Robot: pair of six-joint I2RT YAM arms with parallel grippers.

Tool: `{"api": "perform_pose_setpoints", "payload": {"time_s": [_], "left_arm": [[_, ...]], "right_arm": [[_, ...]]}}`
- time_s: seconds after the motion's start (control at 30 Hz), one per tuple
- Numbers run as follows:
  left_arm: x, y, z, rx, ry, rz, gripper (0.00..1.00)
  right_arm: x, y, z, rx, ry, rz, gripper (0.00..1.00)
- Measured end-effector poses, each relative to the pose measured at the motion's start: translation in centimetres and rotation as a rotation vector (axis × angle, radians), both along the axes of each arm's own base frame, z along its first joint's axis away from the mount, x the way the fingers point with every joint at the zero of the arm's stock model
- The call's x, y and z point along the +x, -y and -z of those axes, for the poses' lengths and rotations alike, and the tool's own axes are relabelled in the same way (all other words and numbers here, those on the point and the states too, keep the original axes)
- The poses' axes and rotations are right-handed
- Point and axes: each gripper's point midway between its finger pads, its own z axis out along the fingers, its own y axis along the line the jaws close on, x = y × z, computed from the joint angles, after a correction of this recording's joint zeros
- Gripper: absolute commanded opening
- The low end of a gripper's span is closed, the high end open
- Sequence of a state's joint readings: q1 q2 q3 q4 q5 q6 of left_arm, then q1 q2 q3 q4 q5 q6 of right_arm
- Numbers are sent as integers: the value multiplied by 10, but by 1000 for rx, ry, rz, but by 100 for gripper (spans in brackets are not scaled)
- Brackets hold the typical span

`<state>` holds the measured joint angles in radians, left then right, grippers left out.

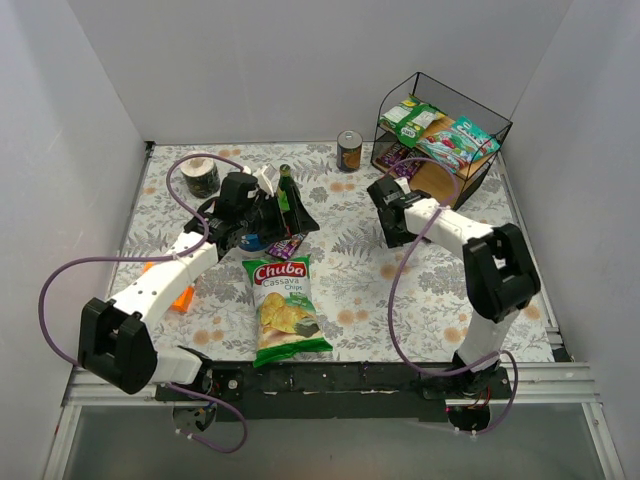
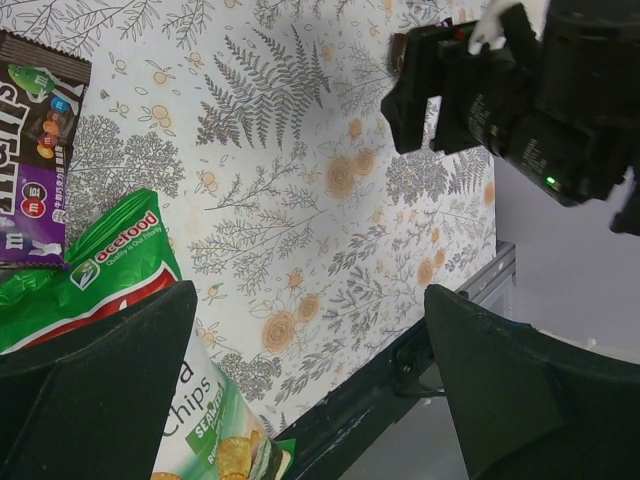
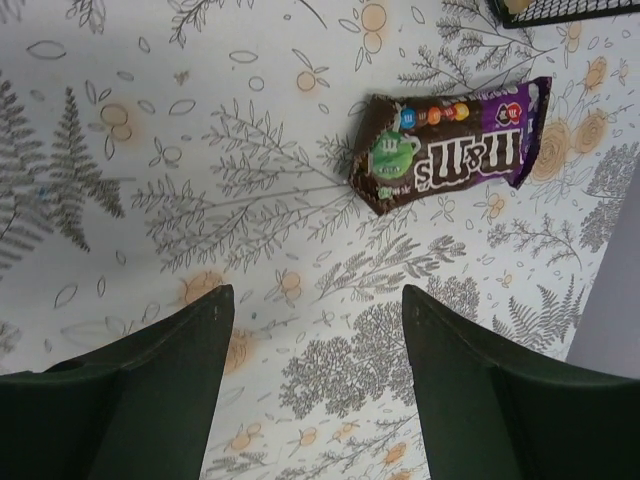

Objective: Place and organize the candy bags onto the shelf

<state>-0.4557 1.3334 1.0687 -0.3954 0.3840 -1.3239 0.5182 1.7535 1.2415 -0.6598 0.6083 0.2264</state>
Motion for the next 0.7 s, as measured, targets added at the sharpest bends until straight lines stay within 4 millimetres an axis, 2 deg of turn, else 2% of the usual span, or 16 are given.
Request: {"api": "perform_pose_setpoints", "payload": {"time_s": [0.17, 0.37, 0.7], "left_arm": [[0, -1, -2, -1, 6, -4, 98], [-2, -4, -4, 5, 11, -15, 98], [-1, -10, 2, 39, -4, -41, 98]], "right_arm": [[23, 7, 19, -129, 3, 17, 76], [40, 19, 34, -269, 11, 31, 76], [60, 31, 35, -405, 36, 39, 74]]}}
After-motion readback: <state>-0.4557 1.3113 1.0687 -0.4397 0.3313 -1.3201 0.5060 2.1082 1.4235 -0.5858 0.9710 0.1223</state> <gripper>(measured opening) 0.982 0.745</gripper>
